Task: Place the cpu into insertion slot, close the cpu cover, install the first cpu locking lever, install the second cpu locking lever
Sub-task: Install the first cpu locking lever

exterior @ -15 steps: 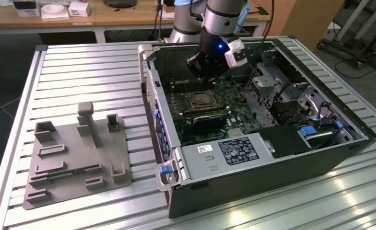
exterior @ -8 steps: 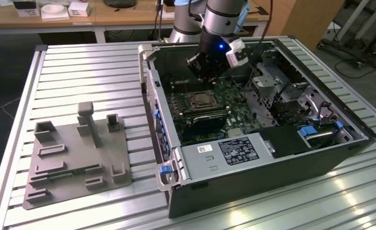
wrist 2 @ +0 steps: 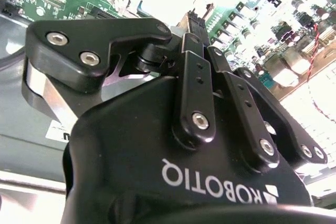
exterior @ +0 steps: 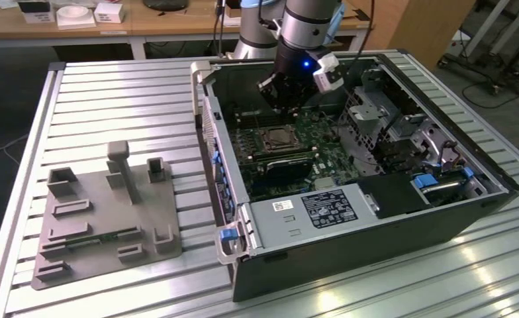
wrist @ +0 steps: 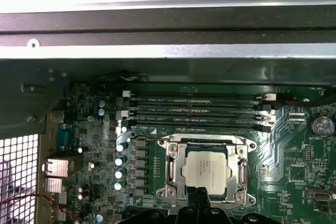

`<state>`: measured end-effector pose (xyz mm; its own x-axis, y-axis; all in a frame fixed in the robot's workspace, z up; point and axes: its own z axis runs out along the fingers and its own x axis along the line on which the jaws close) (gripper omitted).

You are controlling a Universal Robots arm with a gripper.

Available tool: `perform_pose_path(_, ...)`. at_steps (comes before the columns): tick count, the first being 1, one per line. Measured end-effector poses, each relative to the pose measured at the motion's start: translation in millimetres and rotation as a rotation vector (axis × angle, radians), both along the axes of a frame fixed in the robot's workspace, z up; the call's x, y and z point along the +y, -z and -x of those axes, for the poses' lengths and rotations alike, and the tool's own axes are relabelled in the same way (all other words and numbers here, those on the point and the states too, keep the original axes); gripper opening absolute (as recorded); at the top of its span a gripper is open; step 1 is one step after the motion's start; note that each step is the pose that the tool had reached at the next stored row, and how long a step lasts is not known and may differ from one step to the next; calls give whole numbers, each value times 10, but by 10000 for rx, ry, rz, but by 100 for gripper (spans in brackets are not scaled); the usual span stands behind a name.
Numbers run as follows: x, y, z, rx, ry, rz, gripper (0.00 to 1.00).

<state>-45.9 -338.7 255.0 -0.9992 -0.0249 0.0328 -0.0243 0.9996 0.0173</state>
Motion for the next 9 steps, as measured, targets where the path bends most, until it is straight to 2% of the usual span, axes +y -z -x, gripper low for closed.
perform_pose_path(9,0,0,0,0,-19,-1,11)
